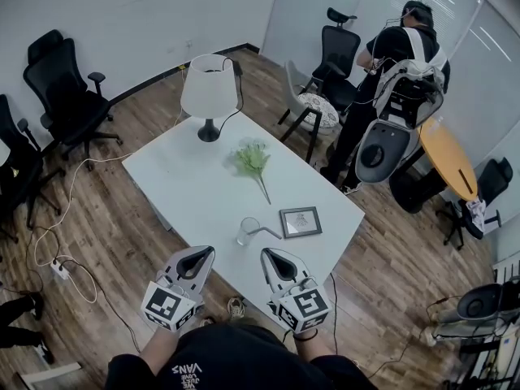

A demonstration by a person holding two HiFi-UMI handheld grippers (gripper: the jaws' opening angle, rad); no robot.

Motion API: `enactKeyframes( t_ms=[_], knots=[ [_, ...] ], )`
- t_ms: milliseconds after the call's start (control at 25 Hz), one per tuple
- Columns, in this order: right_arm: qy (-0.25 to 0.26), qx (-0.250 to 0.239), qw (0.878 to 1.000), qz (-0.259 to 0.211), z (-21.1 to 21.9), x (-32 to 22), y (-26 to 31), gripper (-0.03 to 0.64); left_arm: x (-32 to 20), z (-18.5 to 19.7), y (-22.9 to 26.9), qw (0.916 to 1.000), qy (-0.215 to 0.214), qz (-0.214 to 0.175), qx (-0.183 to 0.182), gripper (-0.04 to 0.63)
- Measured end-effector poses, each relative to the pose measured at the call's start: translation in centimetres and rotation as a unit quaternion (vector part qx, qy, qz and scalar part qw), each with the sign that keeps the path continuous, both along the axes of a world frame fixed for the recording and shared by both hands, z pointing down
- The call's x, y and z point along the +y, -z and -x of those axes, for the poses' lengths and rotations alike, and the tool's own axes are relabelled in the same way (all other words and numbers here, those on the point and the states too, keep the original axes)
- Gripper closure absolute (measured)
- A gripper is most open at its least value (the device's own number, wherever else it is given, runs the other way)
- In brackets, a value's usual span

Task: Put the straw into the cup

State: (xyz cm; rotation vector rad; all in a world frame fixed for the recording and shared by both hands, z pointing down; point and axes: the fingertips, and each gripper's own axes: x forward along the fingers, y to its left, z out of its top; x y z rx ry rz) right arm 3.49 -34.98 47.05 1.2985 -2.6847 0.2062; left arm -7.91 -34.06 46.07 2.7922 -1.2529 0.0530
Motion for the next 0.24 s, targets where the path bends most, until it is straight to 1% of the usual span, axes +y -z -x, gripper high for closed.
enactKeyframes(
  t_ms=[240],
  knots=[
    [0.001,0.001,1.000,0.000,-0.12,-0.19,0.00,0.600,-0.27,-0.07,0.19,1.0000,0.000,-0.004,0.002,0.584]
  ],
)
